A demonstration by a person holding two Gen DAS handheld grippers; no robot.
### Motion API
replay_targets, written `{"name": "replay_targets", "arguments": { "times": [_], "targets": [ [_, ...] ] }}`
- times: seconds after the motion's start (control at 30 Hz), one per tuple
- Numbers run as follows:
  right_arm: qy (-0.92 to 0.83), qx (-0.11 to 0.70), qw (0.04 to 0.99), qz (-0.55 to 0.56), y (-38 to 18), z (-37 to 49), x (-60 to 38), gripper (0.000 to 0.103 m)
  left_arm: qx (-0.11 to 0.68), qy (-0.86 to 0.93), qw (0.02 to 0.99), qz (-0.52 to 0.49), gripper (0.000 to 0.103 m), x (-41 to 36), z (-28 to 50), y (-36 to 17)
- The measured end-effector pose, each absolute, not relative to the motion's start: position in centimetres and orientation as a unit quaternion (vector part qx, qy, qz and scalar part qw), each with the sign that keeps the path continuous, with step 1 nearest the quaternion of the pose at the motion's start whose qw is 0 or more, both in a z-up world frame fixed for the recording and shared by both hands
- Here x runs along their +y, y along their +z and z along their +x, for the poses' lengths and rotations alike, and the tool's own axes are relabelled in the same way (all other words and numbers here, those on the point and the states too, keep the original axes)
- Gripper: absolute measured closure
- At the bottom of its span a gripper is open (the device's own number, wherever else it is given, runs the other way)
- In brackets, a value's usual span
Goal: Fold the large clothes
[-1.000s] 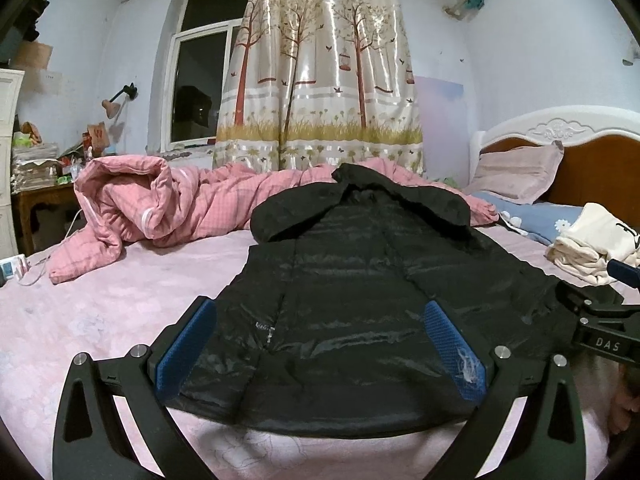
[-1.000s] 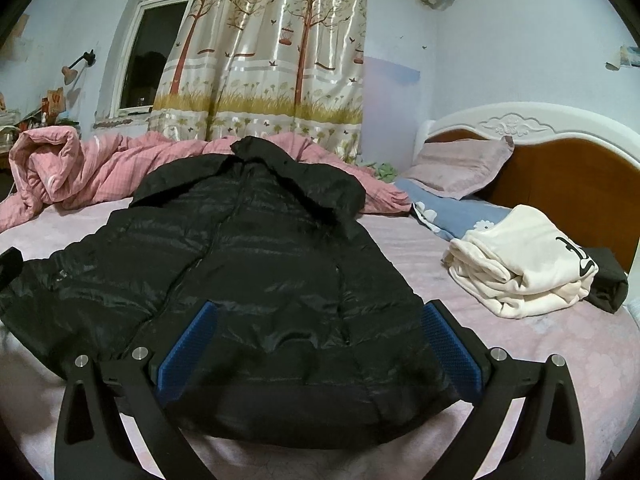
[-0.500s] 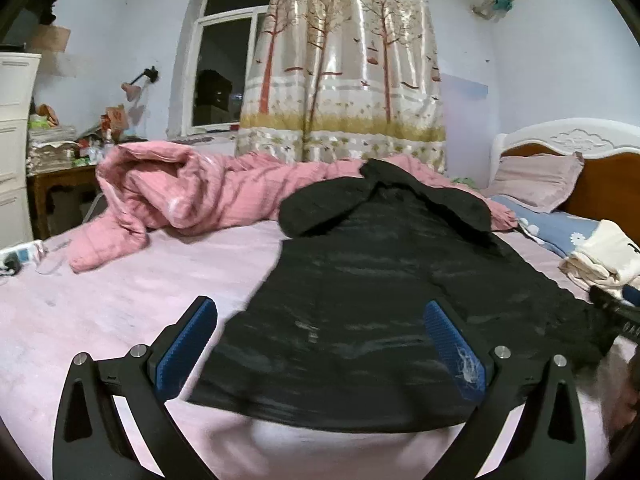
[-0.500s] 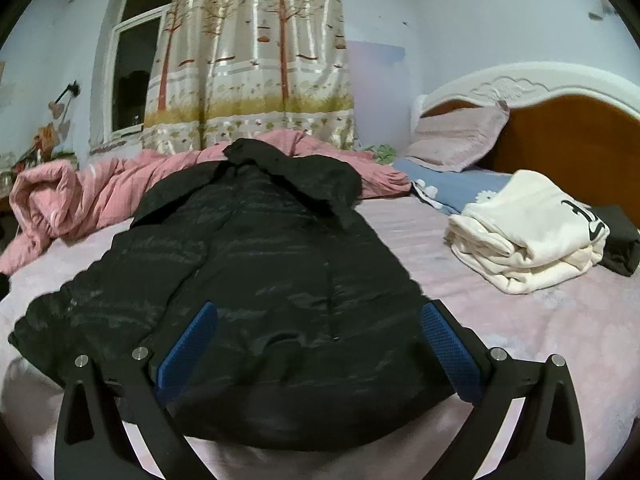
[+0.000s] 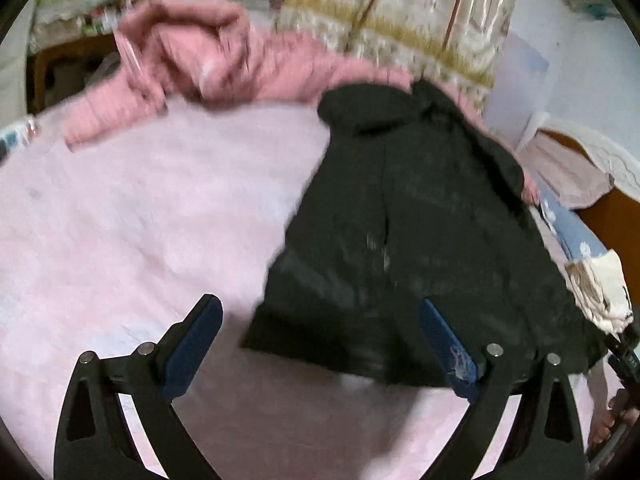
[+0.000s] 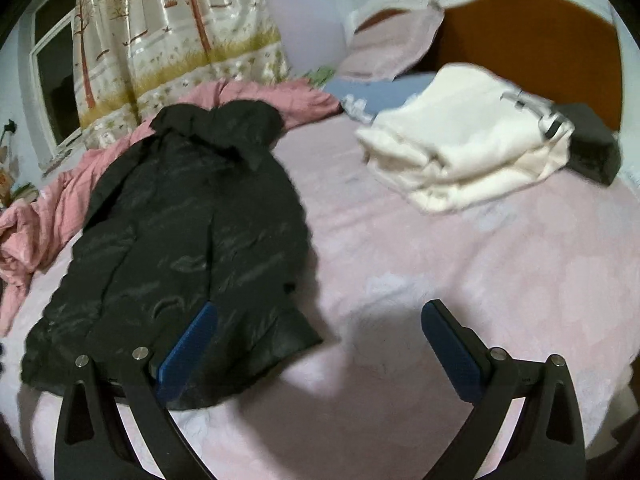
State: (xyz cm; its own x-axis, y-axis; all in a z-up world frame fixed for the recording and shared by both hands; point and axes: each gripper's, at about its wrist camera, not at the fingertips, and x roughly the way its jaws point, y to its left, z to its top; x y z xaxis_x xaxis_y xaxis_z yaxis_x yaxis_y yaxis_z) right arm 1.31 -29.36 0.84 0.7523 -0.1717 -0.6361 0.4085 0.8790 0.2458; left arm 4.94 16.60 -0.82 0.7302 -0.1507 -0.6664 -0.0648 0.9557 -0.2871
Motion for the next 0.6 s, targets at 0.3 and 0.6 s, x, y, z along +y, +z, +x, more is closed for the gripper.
{"name": "replay_targets", "arguments": {
  "times": [0.3,0.6],
  "targets": [
    [-0.088,0.36,0.91,0.187,-2.0,3.6,-26.5,0.086,0.41,-0.07,0.891,-0.182,0.075,16.0,6.2,-3.7],
    [-0.114,0.263,0.949,0.132,3.0,-3.9,-24.1,0.099,0.36,-0.07,0.918,-0.149,0.096,15.8,-1.0,0.3]
  ]
}}
